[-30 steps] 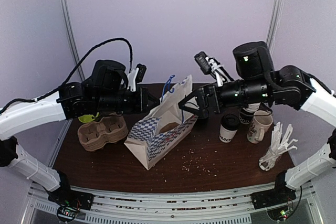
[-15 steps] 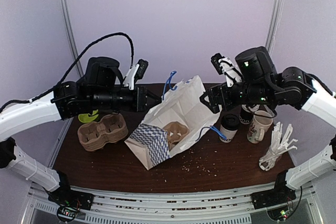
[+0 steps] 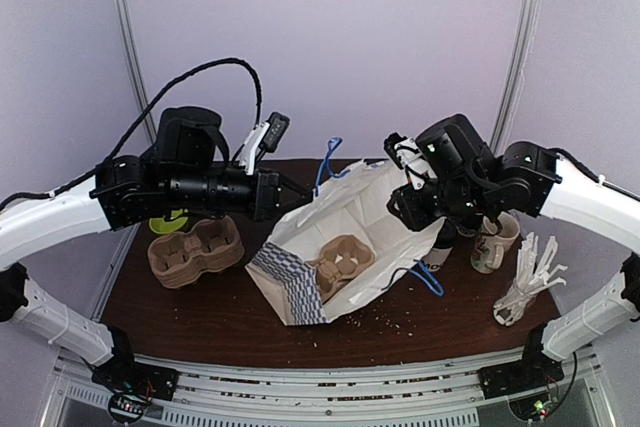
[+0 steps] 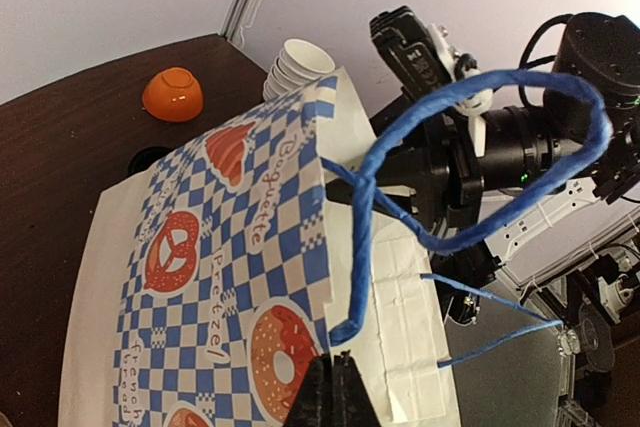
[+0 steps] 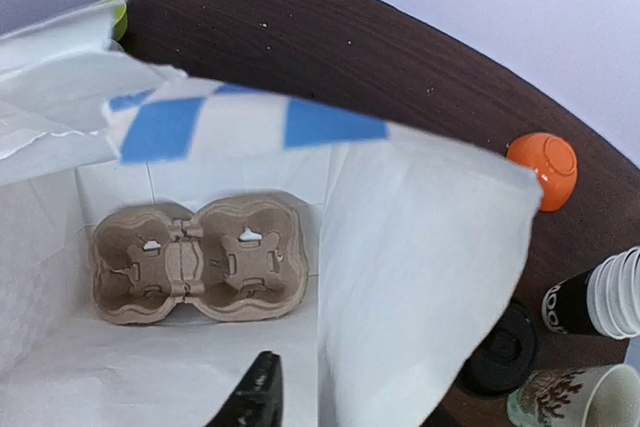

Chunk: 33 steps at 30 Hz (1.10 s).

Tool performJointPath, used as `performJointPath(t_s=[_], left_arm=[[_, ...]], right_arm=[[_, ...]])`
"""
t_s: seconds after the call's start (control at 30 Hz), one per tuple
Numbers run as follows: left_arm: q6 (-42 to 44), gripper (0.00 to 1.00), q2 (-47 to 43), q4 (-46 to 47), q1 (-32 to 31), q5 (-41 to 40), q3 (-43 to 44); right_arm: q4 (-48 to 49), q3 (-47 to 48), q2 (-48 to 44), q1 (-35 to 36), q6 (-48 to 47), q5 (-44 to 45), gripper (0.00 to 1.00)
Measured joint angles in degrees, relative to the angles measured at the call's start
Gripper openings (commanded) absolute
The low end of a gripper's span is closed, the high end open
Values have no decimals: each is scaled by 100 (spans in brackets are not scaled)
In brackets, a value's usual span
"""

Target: Pack the takeout coffee

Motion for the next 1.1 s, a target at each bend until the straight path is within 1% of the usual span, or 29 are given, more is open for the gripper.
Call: performJointPath(t_s=[0.17,0.3,0.47,0.73,0.83,0.87,1.03,1.1], left_arm=[[81,0,-87,4,0,157,-131],[190,0,-181,7,-11,310,-350],[385,0,-313,44,-50,542,-573],[614,0,-459,55,-212,909,-782],[645,0,-511,90,-254,1043,-782],[649,0,-531,101,-262,1084,-782],[660,0,-579,166,-372,1235,-780],[662,0,-579,177,-455,1287,-780]], right_arm=[[76,-323,-166,0,-157,-98,12],[175,-713,-603,2,-313,-389,1],[321,-1012,-1001,87,-446,-625,0],[518,-1738,-1515,625,-673,-765,0],[590,-1961,-1707,774,-719,-765,4],[621,-2024,-1768,793,-723,-763,7],[748,-2293,-2031,857,-704,-822,35],[782,-2404,-2103,885,-654,-898,42]])
